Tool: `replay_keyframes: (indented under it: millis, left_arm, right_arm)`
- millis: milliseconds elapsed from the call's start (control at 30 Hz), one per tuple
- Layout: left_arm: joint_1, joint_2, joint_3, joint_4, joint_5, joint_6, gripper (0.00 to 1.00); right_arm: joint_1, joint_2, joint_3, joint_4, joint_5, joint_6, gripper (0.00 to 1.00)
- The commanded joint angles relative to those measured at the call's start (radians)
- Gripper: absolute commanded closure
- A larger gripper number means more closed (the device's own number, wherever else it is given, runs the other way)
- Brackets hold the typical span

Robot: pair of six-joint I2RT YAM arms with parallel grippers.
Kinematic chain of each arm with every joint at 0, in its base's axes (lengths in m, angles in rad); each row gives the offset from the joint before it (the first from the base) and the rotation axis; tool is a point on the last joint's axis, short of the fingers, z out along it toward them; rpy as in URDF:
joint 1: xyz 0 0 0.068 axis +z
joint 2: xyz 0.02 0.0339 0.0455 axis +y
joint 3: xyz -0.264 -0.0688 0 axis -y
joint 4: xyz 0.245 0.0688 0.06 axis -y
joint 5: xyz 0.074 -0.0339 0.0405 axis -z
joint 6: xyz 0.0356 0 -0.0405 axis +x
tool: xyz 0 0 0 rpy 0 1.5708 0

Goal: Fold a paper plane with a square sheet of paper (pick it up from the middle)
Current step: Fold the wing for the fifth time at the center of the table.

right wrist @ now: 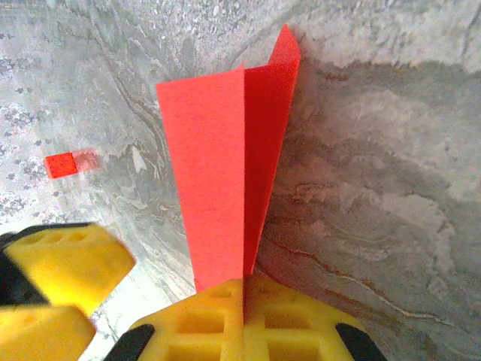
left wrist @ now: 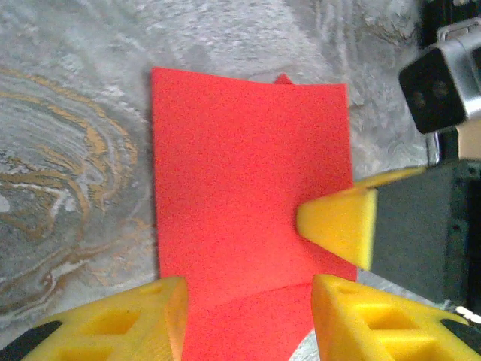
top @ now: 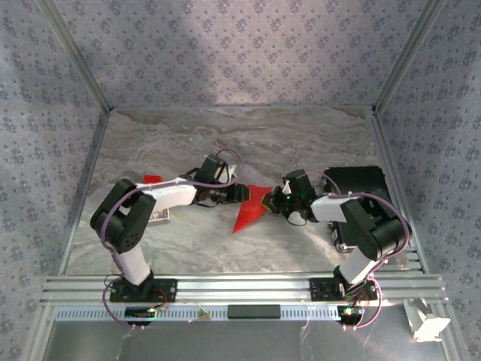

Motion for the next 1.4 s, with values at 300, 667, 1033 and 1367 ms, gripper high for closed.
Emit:
replay_keyframes:
  millis: [300,667,1033,1367]
  left_arm:
    - [-0.294,-0.113,-0.041,-0.157,-0.454,0.301,0.43]
    - [-0.409,-0.033,-0.001,-0.212,-0.682,0.391,0.43]
    - [-0.417,-0.005,0.002,-0.205,-0.677,0.401,0.61]
    - [-0.423,0.008,0.011,-0.213,-0.708,0.403,0.71]
  right_arm:
    - [0.000,-0.041,0.037,-0.015,-0.025,0.063,0.98]
    - [-0.006,-0.037,0.039,-0.018,-0.036,0.070,0.98]
    - [-0.012,-0.037,0.035,-0.011,-0.036,0.076,0.98]
    - [-0.015,-0.040,0.029,-0.008,-0.040,0.076,0.98]
